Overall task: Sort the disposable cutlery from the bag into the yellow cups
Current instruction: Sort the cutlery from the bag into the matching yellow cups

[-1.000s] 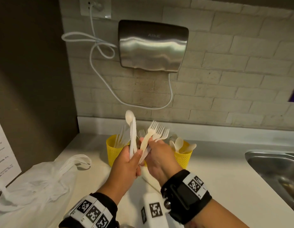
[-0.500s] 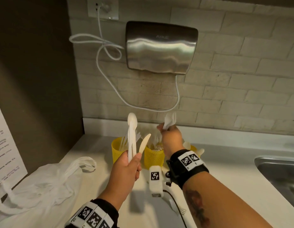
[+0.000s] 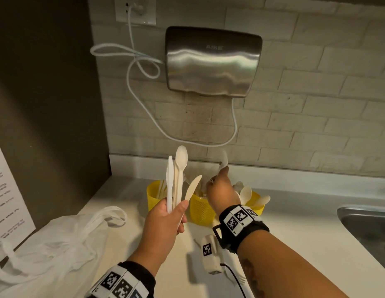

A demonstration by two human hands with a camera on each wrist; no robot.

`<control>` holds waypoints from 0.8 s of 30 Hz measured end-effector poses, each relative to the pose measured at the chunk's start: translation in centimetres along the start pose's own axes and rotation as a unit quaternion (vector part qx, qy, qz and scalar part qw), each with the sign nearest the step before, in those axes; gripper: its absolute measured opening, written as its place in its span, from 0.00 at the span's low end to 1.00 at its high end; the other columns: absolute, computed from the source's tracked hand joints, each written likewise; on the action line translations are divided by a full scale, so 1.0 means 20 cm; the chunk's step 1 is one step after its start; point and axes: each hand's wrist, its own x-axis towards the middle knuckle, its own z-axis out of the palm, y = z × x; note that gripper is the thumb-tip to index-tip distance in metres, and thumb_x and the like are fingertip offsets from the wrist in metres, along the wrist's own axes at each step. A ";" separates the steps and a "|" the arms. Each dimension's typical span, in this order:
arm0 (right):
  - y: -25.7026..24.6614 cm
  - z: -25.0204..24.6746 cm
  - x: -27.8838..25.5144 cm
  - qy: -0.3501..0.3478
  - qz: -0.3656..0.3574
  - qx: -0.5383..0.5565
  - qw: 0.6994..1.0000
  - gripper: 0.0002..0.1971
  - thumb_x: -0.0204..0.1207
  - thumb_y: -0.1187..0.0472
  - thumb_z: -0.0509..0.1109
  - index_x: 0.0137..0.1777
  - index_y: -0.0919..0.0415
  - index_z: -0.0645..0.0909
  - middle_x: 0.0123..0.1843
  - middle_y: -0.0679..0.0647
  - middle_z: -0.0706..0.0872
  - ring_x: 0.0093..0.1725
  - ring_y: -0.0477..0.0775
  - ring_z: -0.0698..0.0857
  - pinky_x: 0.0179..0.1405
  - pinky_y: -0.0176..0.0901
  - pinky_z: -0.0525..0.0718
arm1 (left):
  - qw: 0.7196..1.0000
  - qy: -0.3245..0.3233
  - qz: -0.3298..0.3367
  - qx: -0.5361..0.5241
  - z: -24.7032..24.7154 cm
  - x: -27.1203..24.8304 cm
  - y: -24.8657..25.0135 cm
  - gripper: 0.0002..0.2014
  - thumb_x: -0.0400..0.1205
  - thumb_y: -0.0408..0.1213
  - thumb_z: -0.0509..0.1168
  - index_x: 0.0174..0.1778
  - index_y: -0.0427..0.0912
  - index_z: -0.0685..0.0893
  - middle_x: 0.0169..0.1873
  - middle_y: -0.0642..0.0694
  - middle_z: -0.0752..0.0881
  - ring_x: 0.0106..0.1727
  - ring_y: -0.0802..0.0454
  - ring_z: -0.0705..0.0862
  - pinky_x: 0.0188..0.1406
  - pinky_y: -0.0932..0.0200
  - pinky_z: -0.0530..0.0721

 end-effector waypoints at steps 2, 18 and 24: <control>0.00 0.01 0.03 -0.006 0.025 -0.012 1.000 0.23 0.83 0.65 0.59 0.77 0.62 0.60 0.61 0.61 0.81 0.57 0.59 0.83 0.47 0.43 0.71 | 1.000 0.004 -0.002 -0.001 0.00 0.00 0.00 0.11 0.83 0.41 0.69 0.46 0.36 0.82 0.25 0.47 0.81 0.23 0.54 0.74 0.27 0.59 0.77; 0.08 0.01 0.17 -0.064 -0.012 -0.068 0.996 0.16 0.81 0.73 0.60 0.66 0.67 0.80 0.64 0.64 0.84 0.64 0.64 0.83 0.58 0.45 0.80 | 1.000 0.010 0.009 -0.017 -0.03 0.01 -0.01 0.09 0.84 0.40 0.68 0.45 0.37 0.81 0.25 0.46 0.80 0.22 0.56 0.74 0.23 0.65 0.76; -0.06 -0.06 0.08 -0.191 -0.015 -0.297 0.935 0.24 0.89 0.52 0.50 0.83 0.56 0.60 0.79 0.65 0.68 0.78 0.65 0.69 0.75 0.64 0.65 | 1.000 0.000 0.004 -0.012 -0.01 0.01 -0.01 0.11 0.85 0.42 0.66 0.48 0.36 0.82 0.26 0.47 0.80 0.23 0.55 0.74 0.23 0.65 0.75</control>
